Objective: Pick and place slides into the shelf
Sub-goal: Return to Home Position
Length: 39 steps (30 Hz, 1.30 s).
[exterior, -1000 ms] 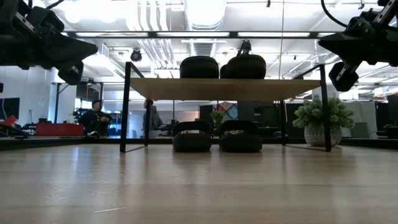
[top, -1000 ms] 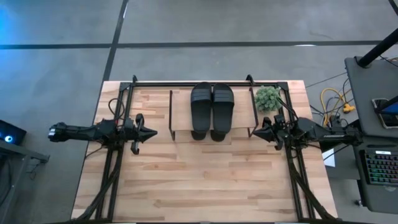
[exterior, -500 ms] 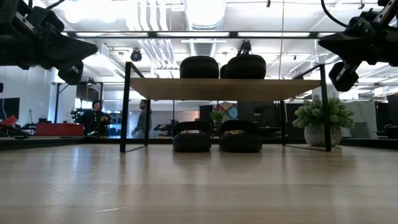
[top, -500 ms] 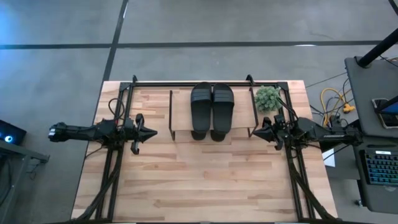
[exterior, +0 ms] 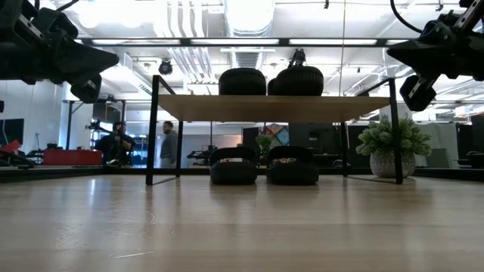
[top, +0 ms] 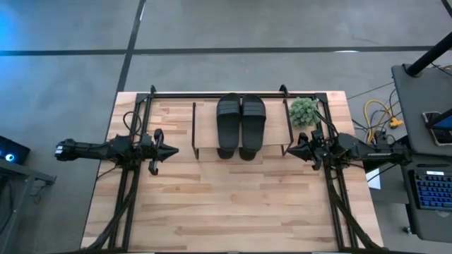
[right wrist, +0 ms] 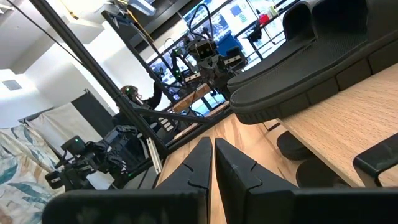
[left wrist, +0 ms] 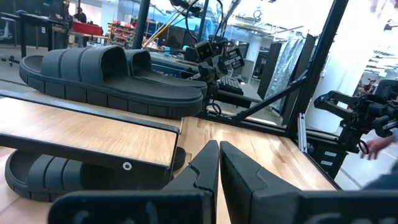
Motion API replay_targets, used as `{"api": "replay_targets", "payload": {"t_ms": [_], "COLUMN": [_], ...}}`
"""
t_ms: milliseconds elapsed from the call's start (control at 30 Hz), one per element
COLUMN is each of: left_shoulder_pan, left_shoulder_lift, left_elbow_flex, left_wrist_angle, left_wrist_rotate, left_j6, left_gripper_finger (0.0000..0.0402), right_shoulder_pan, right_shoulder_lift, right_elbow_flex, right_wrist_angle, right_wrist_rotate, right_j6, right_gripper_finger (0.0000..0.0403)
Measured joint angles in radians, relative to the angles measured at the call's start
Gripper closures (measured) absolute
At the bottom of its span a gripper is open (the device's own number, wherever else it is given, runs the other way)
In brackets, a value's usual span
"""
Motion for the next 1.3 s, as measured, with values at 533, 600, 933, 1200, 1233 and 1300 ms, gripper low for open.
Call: {"api": "replay_targets", "payload": {"t_ms": [533, 600, 933, 1200, 1233, 1300], "left_shoulder_pan": [0.000, 0.000, 0.000, 0.000, 0.000, 0.000], "left_shoulder_lift": [-0.001, 0.000, 0.000, 0.000, 0.000, 0.000], "left_elbow_flex": [0.000, 0.000, 0.000, 0.000, 0.000, 0.000], "left_wrist_angle": [0.001, 0.000, 0.000, 0.000, 0.001, 0.000], "left_wrist_rotate": [0.000, 0.000, 0.000, 0.000, 0.000, 0.000], "left_j6": [0.000, 0.000, 0.000, 0.000, 0.000, 0.000], "left_gripper_finger": [0.0401, 0.0401, 0.0401, 0.0401, 0.0401, 0.0401], "right_shoulder_pan": [0.000, 0.000, 0.082, 0.169, 0.169, 0.169], "right_shoulder_lift": [0.002, 0.004, 0.006, 0.006, 0.006, 0.006], "right_elbow_flex": [0.000, 0.000, 0.000, 0.000, 0.000, 0.000], "right_wrist_angle": [0.001, 0.002, 0.002, 0.003, 0.003, 0.003], "right_wrist_rotate": [0.000, 0.000, 0.016, 0.026, 0.026, 0.026], "right_j6": [0.000, 0.000, 0.000, 0.000, 0.000, 0.000], "right_gripper_finger": [0.0390, 0.0390, 0.0390, 0.0390, 0.0390, 0.0390]}}
